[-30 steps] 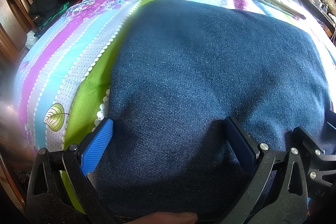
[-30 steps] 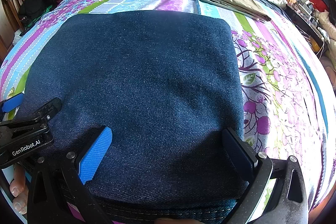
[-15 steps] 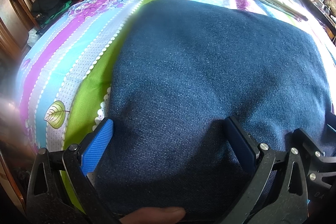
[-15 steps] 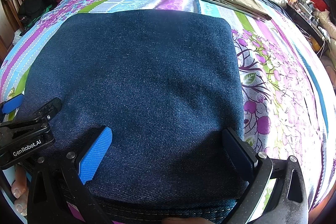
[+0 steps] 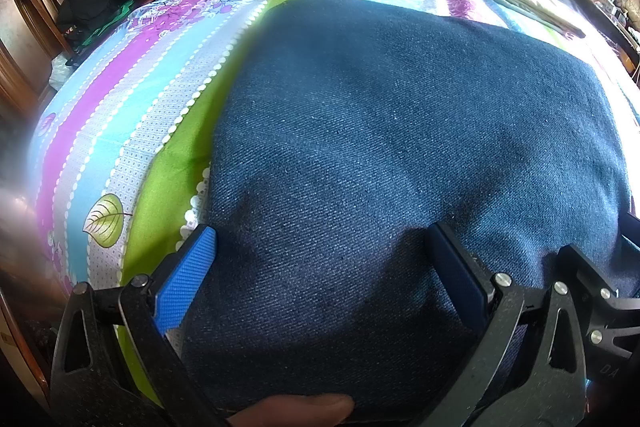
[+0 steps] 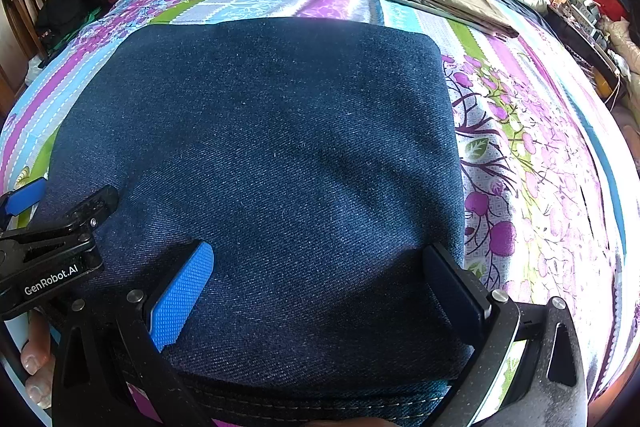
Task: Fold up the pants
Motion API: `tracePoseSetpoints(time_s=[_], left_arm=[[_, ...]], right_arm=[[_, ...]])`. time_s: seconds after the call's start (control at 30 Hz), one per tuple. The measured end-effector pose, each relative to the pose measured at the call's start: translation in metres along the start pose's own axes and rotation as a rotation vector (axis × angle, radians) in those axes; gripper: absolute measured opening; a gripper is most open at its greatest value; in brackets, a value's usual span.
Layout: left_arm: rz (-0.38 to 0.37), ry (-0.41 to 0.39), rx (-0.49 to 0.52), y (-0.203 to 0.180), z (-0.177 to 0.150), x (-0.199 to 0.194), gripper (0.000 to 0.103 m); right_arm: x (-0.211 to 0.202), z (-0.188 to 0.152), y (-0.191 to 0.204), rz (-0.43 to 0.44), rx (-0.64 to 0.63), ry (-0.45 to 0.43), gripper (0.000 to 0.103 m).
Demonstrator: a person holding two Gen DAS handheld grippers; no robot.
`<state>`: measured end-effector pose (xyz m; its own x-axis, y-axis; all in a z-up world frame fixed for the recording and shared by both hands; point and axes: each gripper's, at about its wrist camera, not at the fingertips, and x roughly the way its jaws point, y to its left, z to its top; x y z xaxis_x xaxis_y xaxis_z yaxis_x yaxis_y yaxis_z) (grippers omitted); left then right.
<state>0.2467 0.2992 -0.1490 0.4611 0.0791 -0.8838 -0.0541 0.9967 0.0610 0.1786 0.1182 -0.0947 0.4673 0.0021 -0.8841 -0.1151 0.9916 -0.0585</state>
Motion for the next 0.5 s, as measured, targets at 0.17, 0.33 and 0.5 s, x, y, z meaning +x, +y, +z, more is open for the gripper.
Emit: tracePoseSetpoints(time_s=[0.17, 0.33, 0.5], left_arm=[[-0.001, 0.004, -0.001, -0.001, 0.0004, 0.0003, 0.103], [-0.01, 0.015, -0.003, 0.0001, 0.0016, 0.0015, 0.103], [-0.01, 0.006, 0.007, -0.0011, 0.0005, 0.001, 0.103]], right_arm=[[-0.0008, -0.0001, -0.0001, 0.002, 0.002, 0.007, 0.103], [0.0002, 0.0026, -0.0022, 0.006, 0.002, 0.009, 0.103], [-0.0003, -0.0001, -0.002, 0.006, -0.001, -0.003, 0.103]])
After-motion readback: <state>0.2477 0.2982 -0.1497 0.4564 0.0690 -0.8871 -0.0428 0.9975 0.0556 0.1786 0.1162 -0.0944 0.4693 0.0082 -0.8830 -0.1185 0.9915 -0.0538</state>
